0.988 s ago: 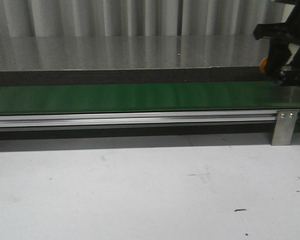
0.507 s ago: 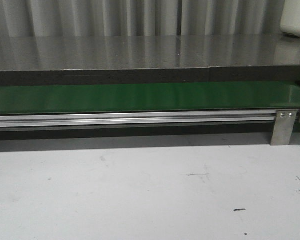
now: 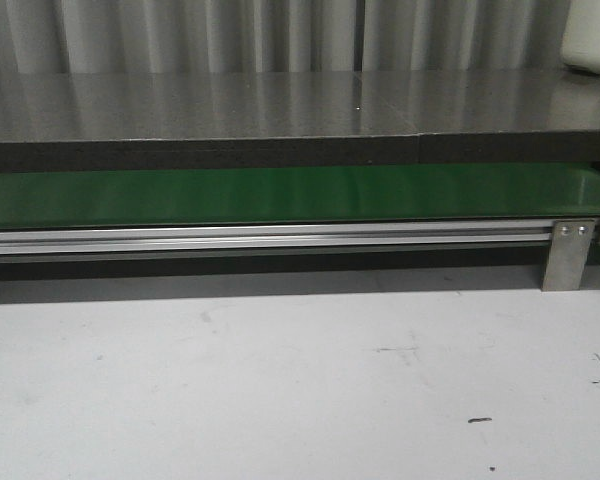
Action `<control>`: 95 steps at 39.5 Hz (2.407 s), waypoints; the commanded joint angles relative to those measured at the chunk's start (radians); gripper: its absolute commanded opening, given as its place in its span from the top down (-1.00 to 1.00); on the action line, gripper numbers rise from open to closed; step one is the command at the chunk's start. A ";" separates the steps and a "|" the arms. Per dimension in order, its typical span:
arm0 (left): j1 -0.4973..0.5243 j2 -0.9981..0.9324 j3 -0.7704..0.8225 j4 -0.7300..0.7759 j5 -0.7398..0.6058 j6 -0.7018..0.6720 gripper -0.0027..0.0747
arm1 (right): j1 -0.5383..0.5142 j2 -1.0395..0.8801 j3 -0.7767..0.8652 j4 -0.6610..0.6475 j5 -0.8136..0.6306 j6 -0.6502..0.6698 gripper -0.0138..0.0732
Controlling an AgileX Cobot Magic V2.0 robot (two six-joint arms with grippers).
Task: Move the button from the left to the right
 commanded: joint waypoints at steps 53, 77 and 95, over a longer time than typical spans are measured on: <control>-0.006 0.012 -0.024 -0.009 -0.075 -0.002 0.99 | 0.470 -1.097 0.649 0.033 -0.418 -0.018 0.84; -0.006 0.012 -0.024 -0.009 -0.075 -0.002 0.99 | 0.470 -1.754 1.057 0.033 -0.402 -0.018 0.84; -0.006 0.012 -0.024 -0.009 -0.075 -0.002 0.99 | 0.470 -1.766 1.057 0.033 -0.401 -0.018 0.84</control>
